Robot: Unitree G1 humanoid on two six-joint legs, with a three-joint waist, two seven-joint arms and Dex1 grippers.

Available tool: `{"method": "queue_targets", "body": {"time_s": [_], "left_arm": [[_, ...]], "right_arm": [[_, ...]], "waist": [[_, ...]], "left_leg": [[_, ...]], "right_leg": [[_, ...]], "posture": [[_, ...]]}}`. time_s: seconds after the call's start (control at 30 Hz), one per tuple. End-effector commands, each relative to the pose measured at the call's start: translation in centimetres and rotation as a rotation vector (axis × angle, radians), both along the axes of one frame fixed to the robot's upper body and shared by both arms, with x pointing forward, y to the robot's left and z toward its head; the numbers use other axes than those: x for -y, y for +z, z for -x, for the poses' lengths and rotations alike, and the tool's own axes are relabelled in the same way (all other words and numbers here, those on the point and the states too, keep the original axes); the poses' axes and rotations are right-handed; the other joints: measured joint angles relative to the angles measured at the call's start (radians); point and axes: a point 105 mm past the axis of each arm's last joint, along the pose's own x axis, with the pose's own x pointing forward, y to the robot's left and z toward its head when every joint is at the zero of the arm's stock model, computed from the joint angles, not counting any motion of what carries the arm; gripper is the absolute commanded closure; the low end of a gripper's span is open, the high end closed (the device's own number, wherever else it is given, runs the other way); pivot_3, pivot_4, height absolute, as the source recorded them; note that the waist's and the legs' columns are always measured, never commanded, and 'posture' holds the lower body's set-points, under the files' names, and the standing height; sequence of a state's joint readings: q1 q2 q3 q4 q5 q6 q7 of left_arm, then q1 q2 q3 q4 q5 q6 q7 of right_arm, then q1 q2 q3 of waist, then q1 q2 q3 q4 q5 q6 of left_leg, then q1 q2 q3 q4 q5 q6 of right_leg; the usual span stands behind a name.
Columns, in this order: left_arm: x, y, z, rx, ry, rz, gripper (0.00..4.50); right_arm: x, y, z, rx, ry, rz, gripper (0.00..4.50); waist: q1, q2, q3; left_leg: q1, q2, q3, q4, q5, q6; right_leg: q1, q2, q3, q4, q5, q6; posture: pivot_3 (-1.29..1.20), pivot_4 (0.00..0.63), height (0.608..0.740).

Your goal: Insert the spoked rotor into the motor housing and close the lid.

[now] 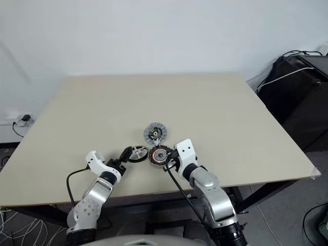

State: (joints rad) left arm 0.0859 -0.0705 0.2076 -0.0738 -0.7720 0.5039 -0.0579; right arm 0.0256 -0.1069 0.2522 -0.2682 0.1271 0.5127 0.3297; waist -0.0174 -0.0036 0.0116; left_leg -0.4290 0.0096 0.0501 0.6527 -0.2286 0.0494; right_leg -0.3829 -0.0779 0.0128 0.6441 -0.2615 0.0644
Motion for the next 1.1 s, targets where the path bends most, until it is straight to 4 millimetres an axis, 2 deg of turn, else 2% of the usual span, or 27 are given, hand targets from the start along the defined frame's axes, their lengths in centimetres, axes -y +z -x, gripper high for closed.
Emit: {"method": "queue_targets", "body": {"time_s": [0.03, 0.23, 0.33, 0.67, 0.97, 1.03, 1.1], "left_arm": [[2.6, 0.6, -0.7, 0.003, -0.04, 0.111, 0.0], [4.1, 0.6, -0.7, -0.03, -0.08, 0.189, 0.0], [4.3, 0.5, -0.6, -0.037, -0.079, 0.2, 0.58], [3.8, 0.1, -0.4, -0.052, -0.026, 0.22, 3.87], [4.0, -0.4, -0.8, -0.062, 0.012, 0.274, 3.87], [4.1, 0.2, -0.9, -0.029, 0.01, 0.293, 3.87], [3.3, 1.6, -1.0, 0.068, 0.037, 0.335, 3.87]], "right_arm": [[-0.1, 1.3, -0.3, 0.044, -0.003, -0.026, 4.46], [0.0, 1.3, -0.3, 0.045, -0.01, -0.025, 4.46], [0.0, 1.3, -0.3, 0.044, -0.011, -0.025, 4.5], [0.1, 1.1, -0.2, 0.037, -0.013, -0.027, 4.5], [0.0, 1.1, -0.2, 0.037, -0.006, -0.027, 4.5], [0.1, 1.1, -0.2, 0.037, -0.007, -0.025, 4.5], [0.2, 1.1, -0.1, 0.036, -0.012, -0.024, 4.5]], "waist": [[0.0, 0.0, 0.0], [0.006, 0.0, 0.0], [0.006, 0.0, 0.0], [0.005, 0.0, 0.0], [0.005, 0.0, 0.0], [0.005, 0.0, 0.0], [0.005, 0.0, 0.0]], "left_leg": [[0.0, 0.0, 0.0, 0.0, 0.0, 0.0], [0.0, 0.0, 0.0, 0.0, 0.0, 0.0], [0.0, 0.0, 0.0, 0.0, 0.0, 0.0], [0.0, 0.0, 0.0, 0.0, 0.0, 0.0], [0.0, 0.0, 0.0, 0.0, 0.0, 0.0], [0.0, 0.0, 0.0, 0.0, 0.0, 0.0], [0.0, 0.0, 0.0, 0.0, 0.0, 0.0]], "right_leg": [[0.0, 0.0, 0.0, 0.0, 0.0, 0.0], [0.0, 0.0, 0.0, 0.0, 0.0, 0.0], [0.0, 0.0, 0.0, 0.0, 0.0, 0.0], [0.0, 0.0, 0.0, 0.0, 0.0, 0.0], [0.0, -0.001, 0.0, 0.0, 0.0, 0.0], [0.0, -0.001, 0.0, 0.0, 0.0, 0.0], [0.0, -0.001, 0.0, 0.0, 0.0, -0.001]], "posture": [[0.0, 0.0, 0.74], [0.0, 0.0, 0.74], [0.0, 0.0, 0.74], [0.0, 0.0, 0.74], [0.0, 0.0, 0.74], [0.0, 0.0, 0.74], [0.0, 0.0, 0.74]]}}
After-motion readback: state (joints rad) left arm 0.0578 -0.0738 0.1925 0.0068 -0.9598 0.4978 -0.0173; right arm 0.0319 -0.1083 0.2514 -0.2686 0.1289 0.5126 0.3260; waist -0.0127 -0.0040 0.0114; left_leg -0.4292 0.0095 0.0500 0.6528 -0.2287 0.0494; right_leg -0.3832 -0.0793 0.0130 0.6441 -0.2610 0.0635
